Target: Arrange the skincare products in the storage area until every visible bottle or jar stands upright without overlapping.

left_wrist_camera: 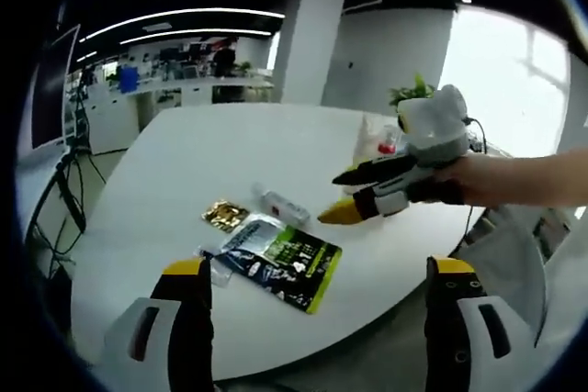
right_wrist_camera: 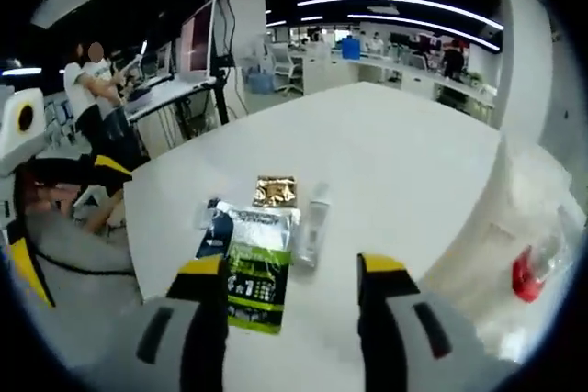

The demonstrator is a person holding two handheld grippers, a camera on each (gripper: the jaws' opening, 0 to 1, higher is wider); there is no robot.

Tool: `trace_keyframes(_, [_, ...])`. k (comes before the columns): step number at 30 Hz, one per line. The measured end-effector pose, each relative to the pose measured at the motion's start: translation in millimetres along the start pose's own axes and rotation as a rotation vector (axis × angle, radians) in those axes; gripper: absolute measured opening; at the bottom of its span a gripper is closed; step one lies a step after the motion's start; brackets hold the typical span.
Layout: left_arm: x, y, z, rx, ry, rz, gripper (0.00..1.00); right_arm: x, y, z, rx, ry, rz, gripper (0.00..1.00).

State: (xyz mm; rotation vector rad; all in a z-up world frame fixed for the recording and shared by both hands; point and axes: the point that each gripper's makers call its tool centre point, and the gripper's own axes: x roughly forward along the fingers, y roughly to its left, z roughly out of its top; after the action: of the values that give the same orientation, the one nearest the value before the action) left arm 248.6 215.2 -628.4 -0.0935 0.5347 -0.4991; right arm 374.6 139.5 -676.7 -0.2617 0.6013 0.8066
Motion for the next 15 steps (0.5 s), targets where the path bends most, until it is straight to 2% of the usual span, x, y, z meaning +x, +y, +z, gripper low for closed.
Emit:
trace_keyframes(10, [2.0, -7.5, -2.3, 0.03, 0.019, -0.044, 0.94, 31.2, -11.5, -1.5, 0.065, 0.054, -0.019, 0.44])
trace_keyframes(15, [2.8, -7.5, -2.4, 0.014, 0.023, -0.054, 0.94, 48.4, -14.5, -0.9, 0.083, 0.069, -0.025, 0.4])
